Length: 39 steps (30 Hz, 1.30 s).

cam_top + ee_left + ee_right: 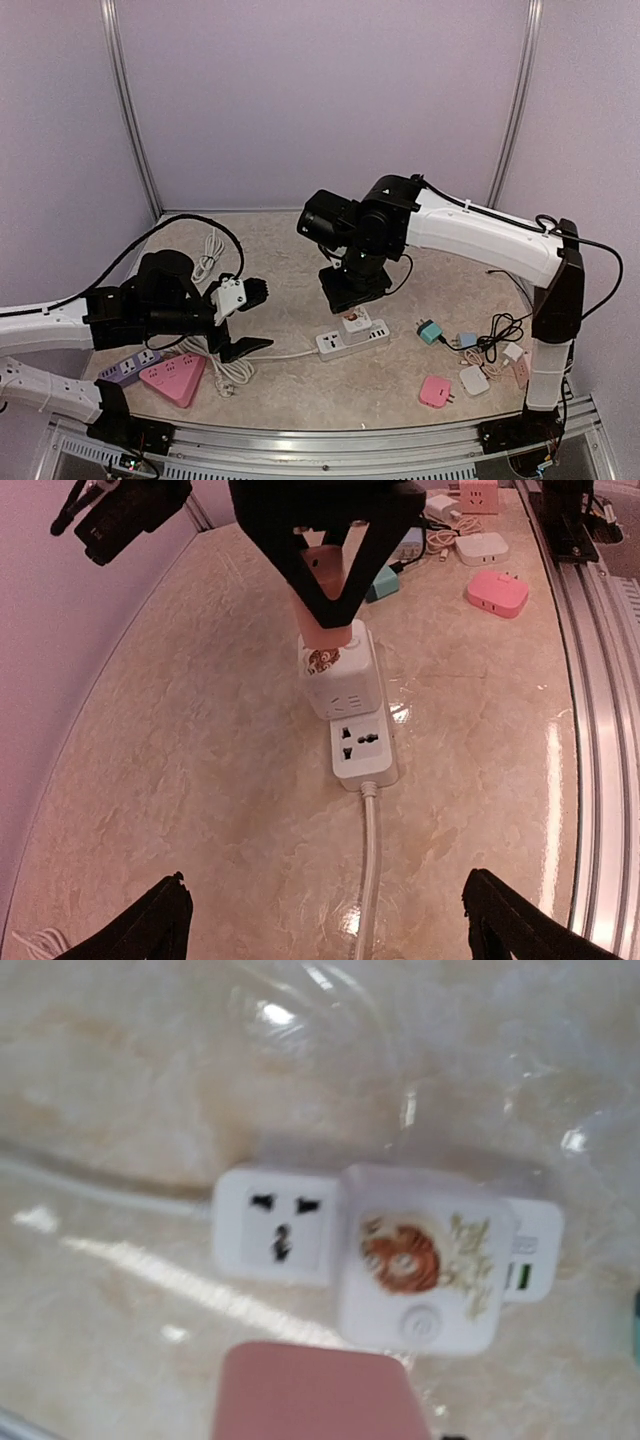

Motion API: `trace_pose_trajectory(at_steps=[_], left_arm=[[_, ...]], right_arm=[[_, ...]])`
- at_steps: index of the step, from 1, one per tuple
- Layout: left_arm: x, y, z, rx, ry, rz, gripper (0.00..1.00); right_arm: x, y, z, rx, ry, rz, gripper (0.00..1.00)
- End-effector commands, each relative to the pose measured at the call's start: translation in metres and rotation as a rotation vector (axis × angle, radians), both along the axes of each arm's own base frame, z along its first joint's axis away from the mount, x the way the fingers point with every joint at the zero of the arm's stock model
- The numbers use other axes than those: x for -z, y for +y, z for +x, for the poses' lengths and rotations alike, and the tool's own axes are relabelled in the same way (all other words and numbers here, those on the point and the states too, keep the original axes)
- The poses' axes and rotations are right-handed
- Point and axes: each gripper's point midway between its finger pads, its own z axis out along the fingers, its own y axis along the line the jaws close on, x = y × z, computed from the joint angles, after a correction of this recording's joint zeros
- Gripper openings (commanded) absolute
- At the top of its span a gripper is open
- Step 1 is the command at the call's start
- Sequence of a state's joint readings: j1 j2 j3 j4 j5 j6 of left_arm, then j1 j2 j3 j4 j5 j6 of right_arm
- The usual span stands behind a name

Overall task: Insert the plug
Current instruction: Pick up the plug from the center of the board.

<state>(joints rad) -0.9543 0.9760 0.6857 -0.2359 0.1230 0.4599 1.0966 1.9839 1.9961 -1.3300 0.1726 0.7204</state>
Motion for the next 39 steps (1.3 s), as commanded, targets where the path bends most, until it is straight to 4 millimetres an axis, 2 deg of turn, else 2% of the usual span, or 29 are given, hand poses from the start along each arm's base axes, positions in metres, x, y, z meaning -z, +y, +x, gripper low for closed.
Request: trace_pose_trajectory(at_steps=[1, 4, 9, 11, 14, 17, 24, 27, 30, 35, 38, 39], left_arm=[[-0.028, -0.035, 0.019, -0.058, -0.006, -0.327, 0.92], [-0.021, -0.040, 0.016, -0.050, -0.034, -0.319, 0.92], [-0.026, -0.045, 0.012, 0.000, -0.057, -0.317, 0.91], [-0.027, -0.047, 0.008, 0.031, -0.074, -0.315, 0.91], [-0.028, -0.052, 0.003, 0.089, -0.098, -0.302, 0.85], [-0.025, -0.056, -0.004, 0.147, -0.097, -0.274, 0.72], [-0.021, -0.060, -0.006, 0.157, -0.100, -0.248, 0.65], [-0.030, -0.058, 0.004, 0.090, -0.143, -0.282, 0.52], [-0.035, -0.059, 0.002, 0.094, -0.182, -0.299, 0.38], [-0.035, -0.058, 0.001, 0.099, -0.188, -0.297, 0.28], [-0.035, -0.057, 0.000, 0.102, -0.190, -0.298, 0.01], [-0.035, -0.057, 0.000, 0.101, -0.190, -0.299, 0.00]], right_arm=[[-0.014, 0.010, -0.012, -0.045, 0.037, 0.132, 0.00], [-0.029, 0.020, -0.019, -0.075, 0.051, 0.218, 0.00], [-0.049, 0.039, -0.025, -0.124, 0.055, 0.322, 0.00], [-0.051, 0.044, -0.031, -0.151, 0.054, 0.325, 0.00], [-0.050, 0.055, -0.042, -0.197, 0.067, 0.334, 0.00], [-0.056, 0.063, -0.048, -0.223, 0.055, 0.346, 0.00], [-0.069, 0.076, -0.055, -0.264, 0.027, 0.403, 0.00], [-0.065, 0.077, -0.056, -0.266, 0.036, 0.394, 0.00], [-0.063, 0.080, -0.057, -0.278, 0.044, 0.400, 0.00], [-0.062, 0.083, -0.058, -0.286, 0.044, 0.410, 0.00], [-0.060, 0.086, -0.059, -0.304, 0.053, 0.416, 0.00], [-0.061, 0.087, -0.059, -0.311, 0.050, 0.418, 0.00]])
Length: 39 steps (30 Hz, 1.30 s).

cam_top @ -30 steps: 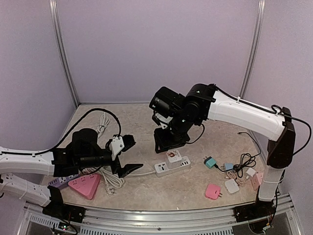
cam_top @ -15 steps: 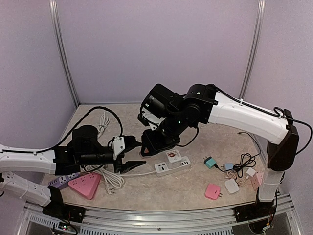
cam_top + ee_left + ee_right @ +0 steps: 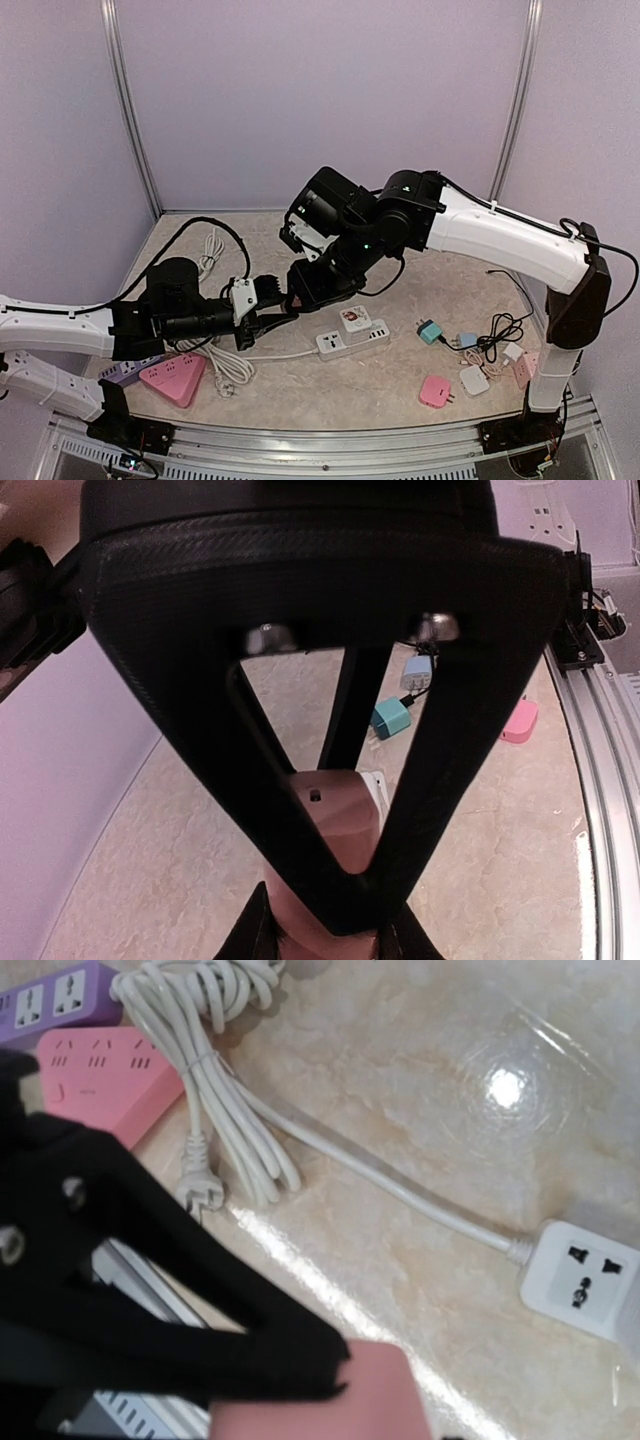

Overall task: Insert the plug
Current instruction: Pick up the plug from the center of the board.

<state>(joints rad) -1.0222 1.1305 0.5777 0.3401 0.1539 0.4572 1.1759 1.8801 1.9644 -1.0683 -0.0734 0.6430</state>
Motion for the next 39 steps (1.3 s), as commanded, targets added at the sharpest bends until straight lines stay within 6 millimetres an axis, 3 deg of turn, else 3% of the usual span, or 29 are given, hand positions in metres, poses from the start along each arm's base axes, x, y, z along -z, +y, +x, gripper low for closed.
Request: trace_pose_trajectory(at_steps=[1, 3, 5, 7, 10, 13, 17, 21, 25, 30, 37, 39], left_arm=[[-0.008, 0.001, -0.002, 0.004, -0.028, -0.034, 0.00], [-0.008, 0.002, -0.002, 0.003, -0.028, -0.040, 0.00], [-0.009, 0.005, -0.003, 0.007, -0.021, -0.050, 0.00], [-0.010, 0.007, -0.004, 0.021, 0.004, -0.057, 0.00], [-0.014, 0.010, -0.009, 0.081, 0.072, -0.079, 0.00], [-0.027, 0.012, -0.019, 0.171, 0.140, -0.125, 0.00], [-0.038, 0.012, -0.030, 0.238, 0.216, -0.187, 0.00], [-0.038, 0.011, -0.032, 0.250, 0.222, -0.201, 0.00], [-0.041, 0.007, -0.032, 0.264, 0.198, -0.206, 0.00], [-0.040, 0.006, -0.034, 0.266, 0.188, -0.203, 0.00], [-0.040, 0.008, -0.034, 0.260, 0.185, -0.208, 0.00], [-0.040, 0.007, -0.034, 0.261, 0.186, -0.208, 0.00]], right_arm=[[-0.004, 0.013, -0.008, -0.070, -0.001, 0.039, 0.00], [-0.008, 0.012, -0.007, -0.084, -0.026, 0.046, 0.06], [-0.016, 0.007, -0.004, -0.102, -0.071, 0.052, 0.41], [-0.028, -0.002, 0.002, -0.114, -0.144, 0.044, 0.60], [-0.055, -0.014, 0.015, -0.159, -0.328, 0.050, 0.69], [-0.075, -0.018, 0.009, -0.320, -0.507, 0.113, 0.74], [-0.088, -0.024, -0.011, -0.570, -0.700, 0.174, 0.76], [-0.094, -0.028, -0.034, -0.749, -0.717, 0.209, 0.76], [-0.069, -0.016, -0.038, -0.835, -0.606, 0.136, 0.70], [-0.052, -0.007, -0.043, -0.906, -0.536, 0.085, 0.51], [-0.063, 0.000, -0.037, -0.902, -0.617, 0.109, 0.24], [-0.064, 0.001, -0.036, -0.901, -0.632, 0.106, 0.20]])
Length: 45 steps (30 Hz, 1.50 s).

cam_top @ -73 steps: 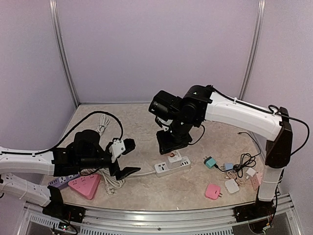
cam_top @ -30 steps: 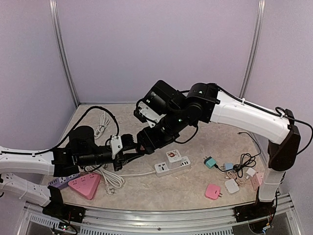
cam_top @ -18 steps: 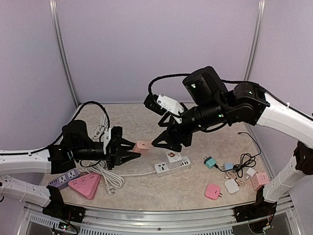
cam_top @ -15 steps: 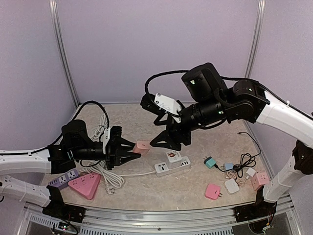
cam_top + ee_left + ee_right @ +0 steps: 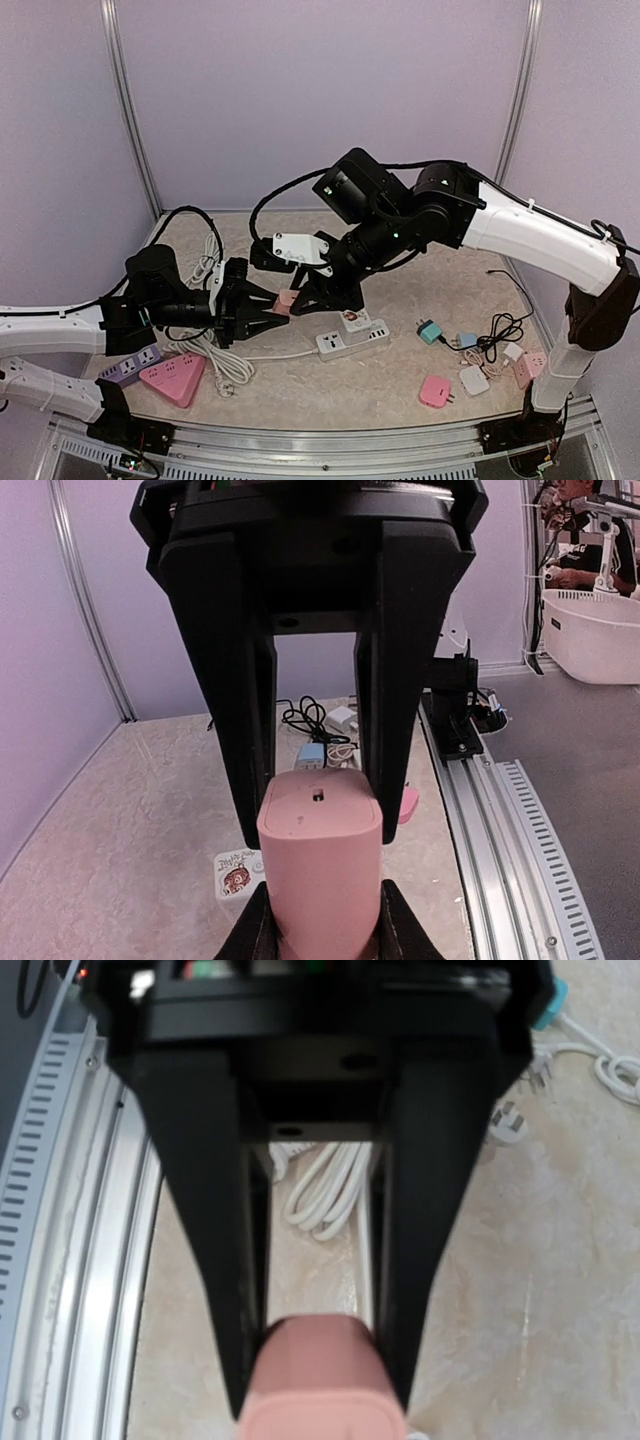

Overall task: Insert the plug
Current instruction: Pick up the plug from the center of the board.

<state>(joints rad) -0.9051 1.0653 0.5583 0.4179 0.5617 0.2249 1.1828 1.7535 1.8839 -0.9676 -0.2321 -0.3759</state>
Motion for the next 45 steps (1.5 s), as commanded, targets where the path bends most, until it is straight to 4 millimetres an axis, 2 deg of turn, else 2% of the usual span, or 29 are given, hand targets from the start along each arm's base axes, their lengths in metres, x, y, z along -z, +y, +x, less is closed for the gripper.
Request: trace_pose_trajectory(at_steps=[1, 9, 12, 16, 18, 22, 28, 29, 31, 33, 34, 36, 37, 38, 39, 41, 45], left_arm=[[-0.005, -0.001, -0.001, 0.005, -0.017, -0.021, 0.00], [-0.005, -0.002, 0.000, -0.002, -0.010, -0.018, 0.00], [-0.005, -0.002, 0.000, 0.001, -0.012, -0.018, 0.00], [-0.004, -0.003, 0.000, 0.004, -0.011, -0.016, 0.00], [-0.004, -0.003, 0.000, 0.005, -0.011, -0.015, 0.00], [-0.004, -0.003, -0.001, 0.006, -0.012, -0.014, 0.00], [-0.004, -0.003, -0.001, 0.007, -0.015, -0.014, 0.00], [-0.004, -0.003, 0.000, 0.006, -0.016, -0.013, 0.00], [-0.003, -0.003, 0.000, 0.005, -0.016, -0.014, 0.00], [-0.002, -0.002, 0.002, -0.009, -0.016, -0.014, 0.00], [-0.001, -0.001, 0.004, -0.029, -0.016, -0.014, 0.04], [-0.002, 0.004, 0.011, -0.080, -0.030, -0.018, 0.60], [0.003, 0.007, 0.014, -0.104, -0.036, 0.003, 0.80], [0.004, 0.011, 0.015, -0.124, -0.049, 0.020, 0.92], [0.009, 0.015, 0.017, -0.139, -0.055, 0.046, 0.98], [0.021, 0.024, 0.018, -0.155, -0.053, 0.096, 0.99], [0.031, 0.046, 0.025, -0.253, 0.001, 0.113, 0.99]], right_arm=[[-0.018, 0.000, -0.003, -0.019, -0.038, 0.043, 0.19], [-0.010, 0.007, -0.002, -0.037, -0.028, 0.011, 0.29], [-0.010, 0.007, -0.003, -0.038, -0.026, 0.015, 0.31], [-0.010, 0.009, -0.003, -0.039, -0.020, 0.018, 0.40], [-0.011, 0.011, -0.003, -0.041, -0.015, 0.022, 0.40], [-0.010, 0.012, -0.002, -0.039, -0.018, 0.019, 0.25], [-0.005, 0.012, -0.002, -0.047, -0.021, 0.001, 0.22], [-0.003, 0.012, -0.002, -0.048, -0.022, -0.005, 0.17], [-0.001, 0.012, -0.002, -0.055, -0.020, -0.014, 0.00], [0.001, 0.011, -0.001, -0.055, -0.026, -0.028, 0.00], [0.004, 0.009, 0.000, -0.053, -0.031, -0.043, 0.00], [0.009, 0.005, 0.006, -0.037, -0.059, -0.071, 0.00], [0.013, 0.004, 0.009, -0.027, -0.075, -0.087, 0.00], [0.016, 0.002, 0.013, -0.019, -0.092, -0.103, 0.00], [0.020, 0.001, 0.018, -0.013, -0.104, -0.119, 0.00], [0.029, -0.001, 0.026, -0.009, -0.114, -0.154, 0.00], [0.050, -0.003, 0.045, -0.012, -0.119, -0.229, 0.00]])
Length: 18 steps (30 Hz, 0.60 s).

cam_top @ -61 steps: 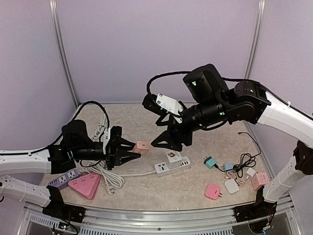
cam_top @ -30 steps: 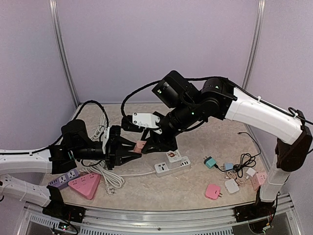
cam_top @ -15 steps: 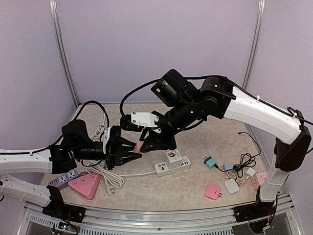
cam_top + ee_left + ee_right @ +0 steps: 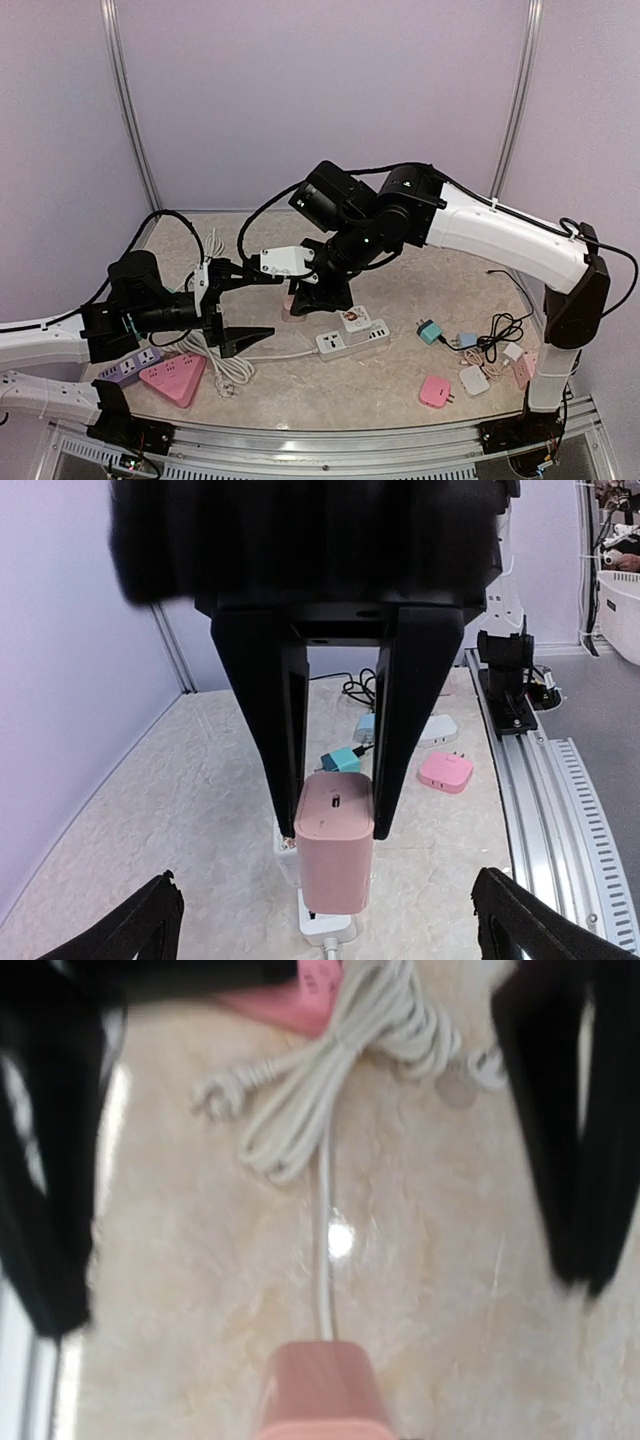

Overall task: Insert the plug
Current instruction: Pick up the plug from the center of the board.

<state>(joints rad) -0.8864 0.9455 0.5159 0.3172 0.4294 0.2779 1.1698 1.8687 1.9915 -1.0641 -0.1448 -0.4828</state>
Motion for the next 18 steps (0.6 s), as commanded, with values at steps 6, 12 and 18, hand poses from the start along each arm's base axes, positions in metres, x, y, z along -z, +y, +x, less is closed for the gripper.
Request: trace_pose_trajectory(at_steps=[6, 12, 18], left_arm=[[0.025, 0.070, 0.044, -0.343, 0.158, -0.044, 0.99], [0.034, 0.130, 0.085, -0.645, 0.263, -0.172, 0.99], [0.063, 0.176, 0.101, -0.850, 0.325, -0.215, 0.99]], right_arm=[[0.055, -0.008, 0.043, -0.006, -0.013, -0.189, 0.00], [0.089, -0.016, 0.054, -0.007, 0.026, -0.273, 0.00], [0.117, -0.025, 0.058, -0.029, 0.043, -0.301, 0.00]])
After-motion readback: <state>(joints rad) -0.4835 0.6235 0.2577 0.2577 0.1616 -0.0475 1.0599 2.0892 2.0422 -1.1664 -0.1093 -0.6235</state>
